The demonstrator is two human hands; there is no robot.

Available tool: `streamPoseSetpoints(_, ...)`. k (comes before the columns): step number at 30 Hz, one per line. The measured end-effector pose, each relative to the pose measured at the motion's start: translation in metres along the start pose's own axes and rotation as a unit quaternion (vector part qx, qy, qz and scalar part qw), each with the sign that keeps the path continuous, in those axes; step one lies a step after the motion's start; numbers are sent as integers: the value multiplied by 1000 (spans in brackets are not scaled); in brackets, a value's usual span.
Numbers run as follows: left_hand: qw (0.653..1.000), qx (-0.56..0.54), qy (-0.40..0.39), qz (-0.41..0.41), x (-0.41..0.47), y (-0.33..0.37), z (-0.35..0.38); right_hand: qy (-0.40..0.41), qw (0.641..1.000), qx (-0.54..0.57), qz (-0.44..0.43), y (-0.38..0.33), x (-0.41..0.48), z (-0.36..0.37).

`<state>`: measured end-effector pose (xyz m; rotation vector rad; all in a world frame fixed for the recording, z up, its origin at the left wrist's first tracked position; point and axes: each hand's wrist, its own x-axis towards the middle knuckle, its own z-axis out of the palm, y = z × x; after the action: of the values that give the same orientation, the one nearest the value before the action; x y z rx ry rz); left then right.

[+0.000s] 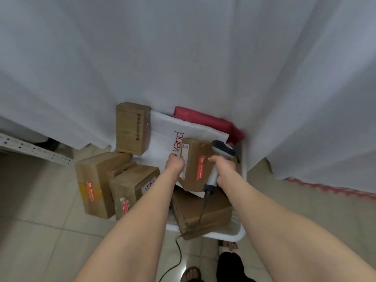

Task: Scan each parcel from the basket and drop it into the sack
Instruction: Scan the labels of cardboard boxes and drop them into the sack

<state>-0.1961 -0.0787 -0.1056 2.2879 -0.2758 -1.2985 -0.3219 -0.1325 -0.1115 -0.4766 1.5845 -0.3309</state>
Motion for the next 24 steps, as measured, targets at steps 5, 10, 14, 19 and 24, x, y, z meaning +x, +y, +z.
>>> streamPoseSetpoints(5,998,-51,-5,-40,46,-2,20,-8,1000,3,17,6,49,8)
streamPoseSetpoints(10,994,-78,-55,-53,67,-7,34,-17,1000,2,20,6,73,6)
streamPoseSetpoints(14,993,-108,-5,-46,72,-12,26,-30,999,13,27,2,67,-1)
streamPoseSetpoints(19,992,-124,4,-14,12,23,-19,-48,998,34,21,-23,10,-5)
streamPoseSetpoints(24,991,-133,-10,17,-64,66,-83,-56,997,54,12,-62,-89,-2)
